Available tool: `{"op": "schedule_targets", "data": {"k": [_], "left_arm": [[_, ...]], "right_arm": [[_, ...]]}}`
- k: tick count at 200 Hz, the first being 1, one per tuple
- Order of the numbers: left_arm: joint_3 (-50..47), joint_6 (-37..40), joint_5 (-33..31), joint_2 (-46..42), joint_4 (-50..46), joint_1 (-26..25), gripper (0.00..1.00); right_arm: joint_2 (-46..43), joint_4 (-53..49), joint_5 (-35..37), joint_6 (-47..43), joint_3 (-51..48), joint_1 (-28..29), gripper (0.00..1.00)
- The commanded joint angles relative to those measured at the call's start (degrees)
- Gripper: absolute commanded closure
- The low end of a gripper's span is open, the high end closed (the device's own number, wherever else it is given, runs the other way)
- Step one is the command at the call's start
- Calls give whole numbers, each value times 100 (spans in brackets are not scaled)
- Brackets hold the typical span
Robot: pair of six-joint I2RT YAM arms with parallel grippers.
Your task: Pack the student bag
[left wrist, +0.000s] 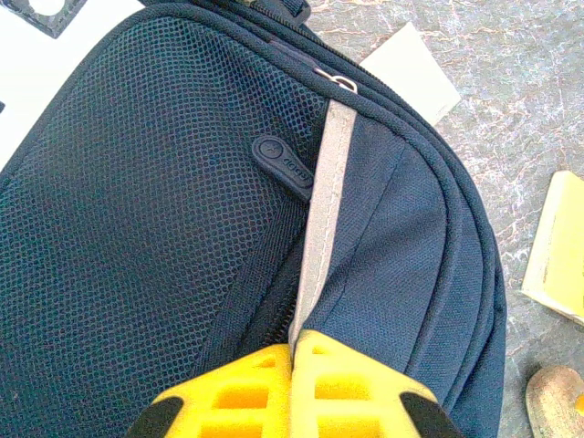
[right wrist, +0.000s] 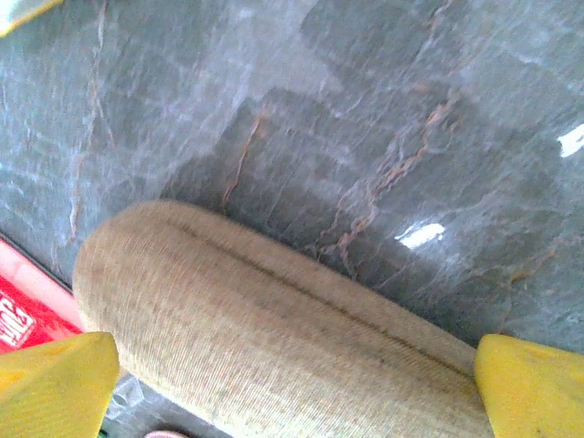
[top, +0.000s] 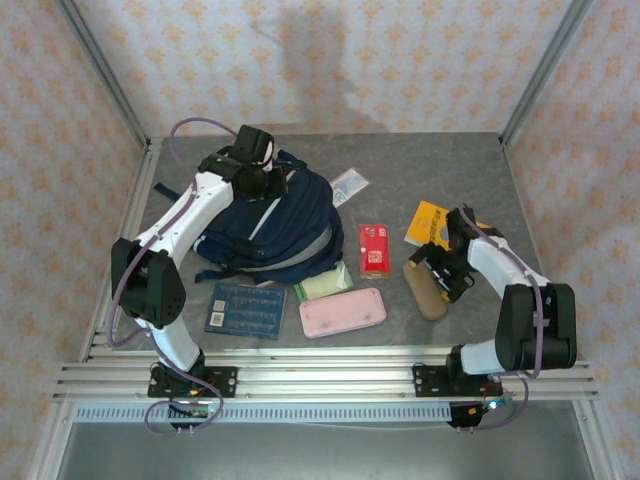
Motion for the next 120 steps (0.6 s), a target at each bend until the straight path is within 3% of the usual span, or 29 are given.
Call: {"op": "schedule_targets", "data": {"k": [1,96,120], "left_arm": [[12,45,202,-223,67,25,100],[69,64,224,-236,-42,25,100],[77,90,248,-262,-111,25,100]], "right_arm": [[-141,-322,390,-197,75,217,0],[300,-529,1190,-644,112,986,0],[414,-344,1279,-632,144,988,12]]}}
